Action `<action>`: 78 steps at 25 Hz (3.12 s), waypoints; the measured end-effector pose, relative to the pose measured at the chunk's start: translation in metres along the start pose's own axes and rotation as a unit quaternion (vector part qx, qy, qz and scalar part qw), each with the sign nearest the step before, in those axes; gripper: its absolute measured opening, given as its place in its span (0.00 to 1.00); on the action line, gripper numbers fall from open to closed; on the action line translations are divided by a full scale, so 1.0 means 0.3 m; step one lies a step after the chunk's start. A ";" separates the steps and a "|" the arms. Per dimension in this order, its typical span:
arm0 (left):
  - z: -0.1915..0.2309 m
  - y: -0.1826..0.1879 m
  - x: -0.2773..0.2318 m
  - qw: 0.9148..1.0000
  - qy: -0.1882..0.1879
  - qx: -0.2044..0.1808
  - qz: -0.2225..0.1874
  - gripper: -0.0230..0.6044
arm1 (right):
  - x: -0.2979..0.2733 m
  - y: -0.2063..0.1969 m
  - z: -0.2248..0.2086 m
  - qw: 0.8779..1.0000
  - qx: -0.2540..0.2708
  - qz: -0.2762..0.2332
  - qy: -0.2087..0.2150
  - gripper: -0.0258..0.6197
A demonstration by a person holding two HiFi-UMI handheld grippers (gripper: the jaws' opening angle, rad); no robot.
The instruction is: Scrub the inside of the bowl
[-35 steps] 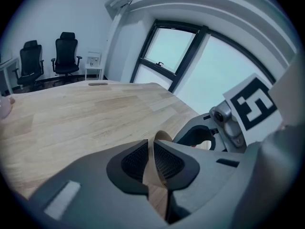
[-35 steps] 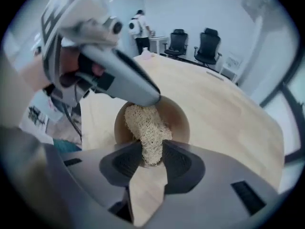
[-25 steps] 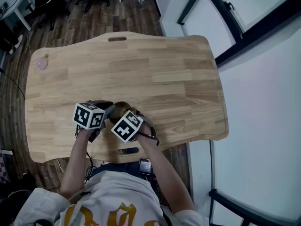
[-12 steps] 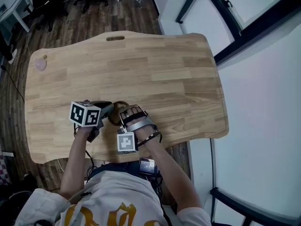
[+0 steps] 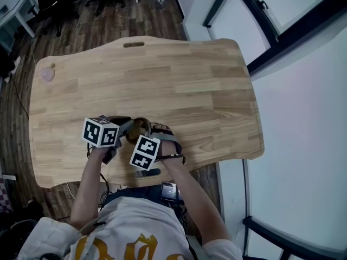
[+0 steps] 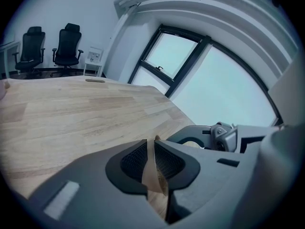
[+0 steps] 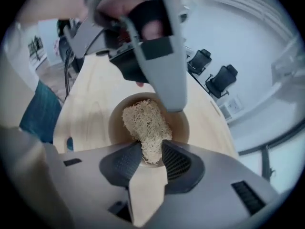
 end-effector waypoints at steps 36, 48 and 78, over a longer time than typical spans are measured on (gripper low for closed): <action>-0.037 0.043 -0.005 0.999 0.002 -0.025 -0.032 0.10 | 0.010 -0.055 -0.002 0.727 -0.598 -0.098 0.324 0.24; -0.071 0.023 -0.050 0.999 -0.017 -0.022 -0.020 0.10 | 0.034 -0.069 -0.015 0.986 -0.129 0.025 0.099 0.24; -0.091 0.006 -0.067 0.999 -0.029 -0.021 -0.008 0.08 | 0.022 -0.086 0.003 0.997 -0.012 0.007 0.074 0.24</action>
Point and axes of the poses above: the fingertips, and each gripper's own axes: x backward along the fingers, z to its left, y out of its top, the point moved 4 cm from there along x, backward along the fingers, and after that the axes turned 4 degrees about -y, right-handed, at the moved point
